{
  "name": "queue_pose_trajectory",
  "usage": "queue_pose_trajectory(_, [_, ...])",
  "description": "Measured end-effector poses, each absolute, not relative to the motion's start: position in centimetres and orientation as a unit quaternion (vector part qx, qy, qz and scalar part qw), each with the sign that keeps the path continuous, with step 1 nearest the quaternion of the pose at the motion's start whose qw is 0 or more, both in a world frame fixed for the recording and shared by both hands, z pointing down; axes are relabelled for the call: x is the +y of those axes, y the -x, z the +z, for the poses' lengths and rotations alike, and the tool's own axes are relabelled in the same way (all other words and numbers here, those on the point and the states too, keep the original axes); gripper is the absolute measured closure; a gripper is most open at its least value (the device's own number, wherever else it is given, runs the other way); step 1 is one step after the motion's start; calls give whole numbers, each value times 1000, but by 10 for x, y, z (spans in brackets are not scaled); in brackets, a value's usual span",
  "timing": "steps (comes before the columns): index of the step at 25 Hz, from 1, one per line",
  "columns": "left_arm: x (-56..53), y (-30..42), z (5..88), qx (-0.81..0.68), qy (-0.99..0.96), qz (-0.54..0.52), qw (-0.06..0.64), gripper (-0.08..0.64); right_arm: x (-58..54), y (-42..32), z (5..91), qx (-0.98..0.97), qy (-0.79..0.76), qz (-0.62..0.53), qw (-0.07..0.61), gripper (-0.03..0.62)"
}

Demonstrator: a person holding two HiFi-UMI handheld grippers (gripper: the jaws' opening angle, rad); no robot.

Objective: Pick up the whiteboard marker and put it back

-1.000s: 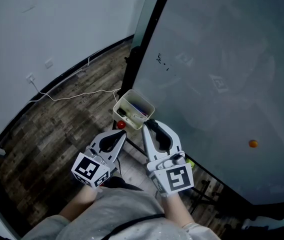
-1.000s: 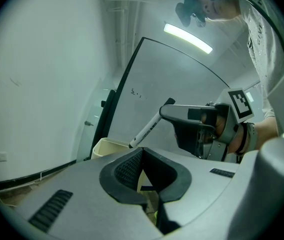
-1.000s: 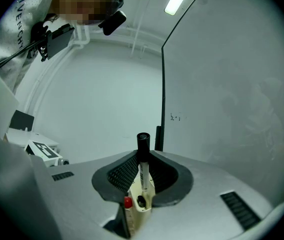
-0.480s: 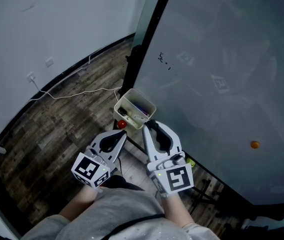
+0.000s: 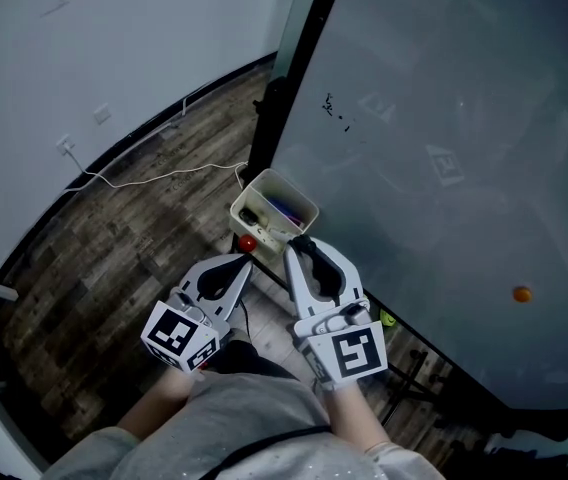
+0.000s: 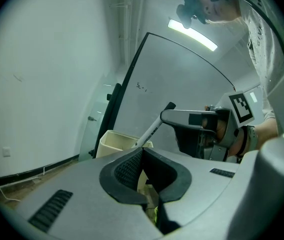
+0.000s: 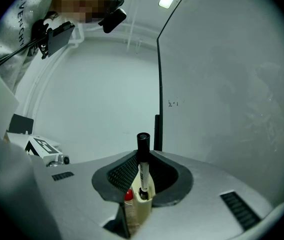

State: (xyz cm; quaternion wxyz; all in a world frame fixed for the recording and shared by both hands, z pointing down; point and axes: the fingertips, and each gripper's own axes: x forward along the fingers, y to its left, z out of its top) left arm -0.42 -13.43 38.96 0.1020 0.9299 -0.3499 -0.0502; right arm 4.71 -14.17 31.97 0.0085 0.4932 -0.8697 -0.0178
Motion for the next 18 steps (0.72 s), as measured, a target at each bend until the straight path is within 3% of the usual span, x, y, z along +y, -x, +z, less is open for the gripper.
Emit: queue_pose_trajectory(18, [-149, 1, 408, -355, -926, -38, 121, 549, -157, -52, 352, -870, -493, 14, 21, 517])
